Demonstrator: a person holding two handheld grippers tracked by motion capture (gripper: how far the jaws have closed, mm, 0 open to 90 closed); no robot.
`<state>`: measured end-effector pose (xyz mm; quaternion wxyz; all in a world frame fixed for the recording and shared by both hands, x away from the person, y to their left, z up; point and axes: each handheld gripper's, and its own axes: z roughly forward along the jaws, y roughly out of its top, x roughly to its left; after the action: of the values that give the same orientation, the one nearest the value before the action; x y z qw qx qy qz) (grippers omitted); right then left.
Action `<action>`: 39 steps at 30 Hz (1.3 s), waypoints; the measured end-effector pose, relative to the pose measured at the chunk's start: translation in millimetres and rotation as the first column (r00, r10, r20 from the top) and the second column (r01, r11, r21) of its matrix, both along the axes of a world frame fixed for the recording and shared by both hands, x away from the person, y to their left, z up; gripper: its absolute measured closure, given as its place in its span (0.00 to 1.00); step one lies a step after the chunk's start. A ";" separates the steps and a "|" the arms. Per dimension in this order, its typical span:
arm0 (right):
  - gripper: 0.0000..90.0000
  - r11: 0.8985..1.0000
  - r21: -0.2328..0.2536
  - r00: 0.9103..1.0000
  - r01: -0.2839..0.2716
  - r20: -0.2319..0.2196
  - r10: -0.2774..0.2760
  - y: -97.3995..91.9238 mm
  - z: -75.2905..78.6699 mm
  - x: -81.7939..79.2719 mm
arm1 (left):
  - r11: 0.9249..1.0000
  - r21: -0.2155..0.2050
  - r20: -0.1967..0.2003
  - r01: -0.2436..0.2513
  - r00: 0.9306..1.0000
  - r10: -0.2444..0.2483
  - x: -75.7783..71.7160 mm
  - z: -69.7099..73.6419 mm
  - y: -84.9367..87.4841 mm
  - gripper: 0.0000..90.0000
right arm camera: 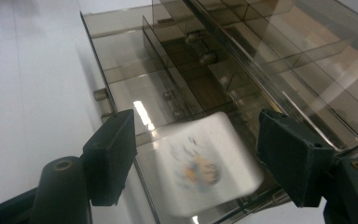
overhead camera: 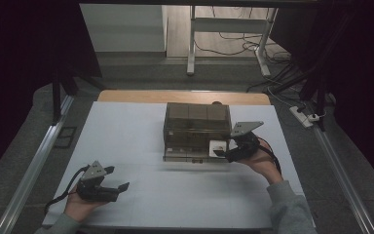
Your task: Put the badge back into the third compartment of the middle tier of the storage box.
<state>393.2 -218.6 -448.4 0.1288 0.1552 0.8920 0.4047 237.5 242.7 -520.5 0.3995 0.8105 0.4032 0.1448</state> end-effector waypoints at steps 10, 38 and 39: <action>0.31 1.000 0.025 1.000 0.011 0.007 -0.011 -1.3 2.0 -1.3 | 1.000 0.002 0.001 0.000 1.000 0.000 -0.3 0.2 0.3 0.16; 0.31 0.993 0.067 0.994 0.095 0.041 -0.098 -1.6 2.8 -8.3 | 1.000 0.001 0.007 0.001 1.000 -0.001 -1.3 0.7 0.5 0.16; 0.31 0.992 0.063 0.994 0.106 0.035 -0.108 -2.2 2.7 -9.3 | 1.000 0.001 0.007 0.001 1.000 -0.001 -1.3 0.7 0.5 0.16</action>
<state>383.9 -220.9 -445.7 0.1625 0.1990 0.8671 0.4269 236.1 243.1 -519.8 0.4005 0.8105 0.4012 0.1475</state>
